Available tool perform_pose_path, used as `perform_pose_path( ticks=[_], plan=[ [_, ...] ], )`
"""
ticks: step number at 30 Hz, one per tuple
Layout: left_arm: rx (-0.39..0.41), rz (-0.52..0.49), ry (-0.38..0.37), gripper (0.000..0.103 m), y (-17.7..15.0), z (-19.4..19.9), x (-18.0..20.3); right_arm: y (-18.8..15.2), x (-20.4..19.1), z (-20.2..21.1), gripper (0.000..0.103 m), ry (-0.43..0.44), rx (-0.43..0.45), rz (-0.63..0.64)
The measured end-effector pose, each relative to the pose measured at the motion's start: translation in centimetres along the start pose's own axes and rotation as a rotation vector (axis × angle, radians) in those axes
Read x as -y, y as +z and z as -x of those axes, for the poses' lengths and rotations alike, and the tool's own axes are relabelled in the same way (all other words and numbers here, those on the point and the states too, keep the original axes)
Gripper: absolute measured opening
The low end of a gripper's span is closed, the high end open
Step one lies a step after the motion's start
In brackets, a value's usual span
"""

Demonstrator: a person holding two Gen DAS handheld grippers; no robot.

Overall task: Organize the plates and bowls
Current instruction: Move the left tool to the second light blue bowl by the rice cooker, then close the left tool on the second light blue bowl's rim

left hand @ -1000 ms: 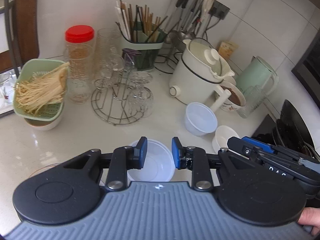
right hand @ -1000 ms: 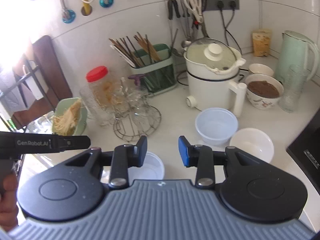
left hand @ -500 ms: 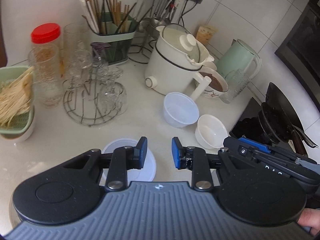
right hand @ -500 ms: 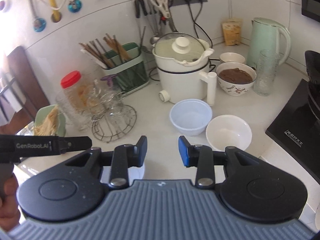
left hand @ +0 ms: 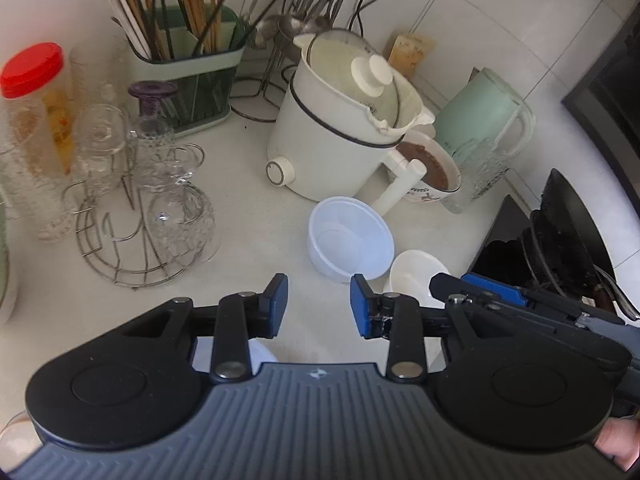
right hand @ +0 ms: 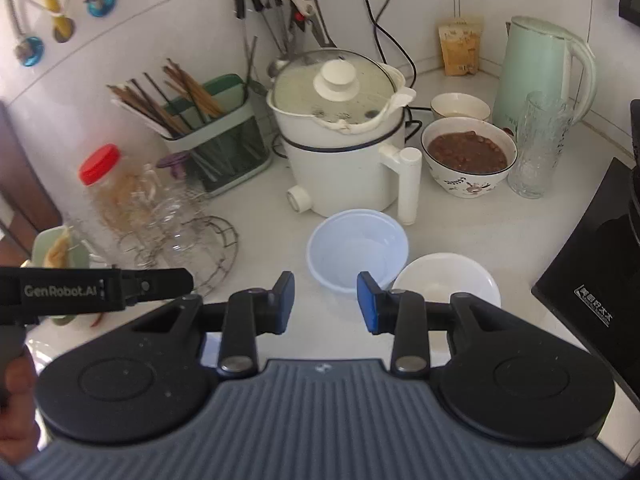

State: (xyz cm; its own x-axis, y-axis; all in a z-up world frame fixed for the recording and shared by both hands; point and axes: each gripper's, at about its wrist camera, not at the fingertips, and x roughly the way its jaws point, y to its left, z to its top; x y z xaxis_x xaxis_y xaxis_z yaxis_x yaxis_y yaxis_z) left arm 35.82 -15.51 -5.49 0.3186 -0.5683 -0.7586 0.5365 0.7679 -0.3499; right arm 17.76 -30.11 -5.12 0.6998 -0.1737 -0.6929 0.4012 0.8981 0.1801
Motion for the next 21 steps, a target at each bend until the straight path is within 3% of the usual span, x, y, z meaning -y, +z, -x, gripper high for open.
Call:
perform_pose_path(
  ticks=[12, 21],
  plan=[
    [-0.099, 0.036, -0.001, 0.041, 3.0, -8.4, 0.4, 3.7, 2.9, -7.0, 0.037, -0.030, -0.065, 0.019],
    [-0.167, 0.044, -0.002, 0.040, 4.4, -14.9, 0.3, 4.3, 4.5, -13.0, 0.036, -0.053, -0.123, 0.039]
  ],
)
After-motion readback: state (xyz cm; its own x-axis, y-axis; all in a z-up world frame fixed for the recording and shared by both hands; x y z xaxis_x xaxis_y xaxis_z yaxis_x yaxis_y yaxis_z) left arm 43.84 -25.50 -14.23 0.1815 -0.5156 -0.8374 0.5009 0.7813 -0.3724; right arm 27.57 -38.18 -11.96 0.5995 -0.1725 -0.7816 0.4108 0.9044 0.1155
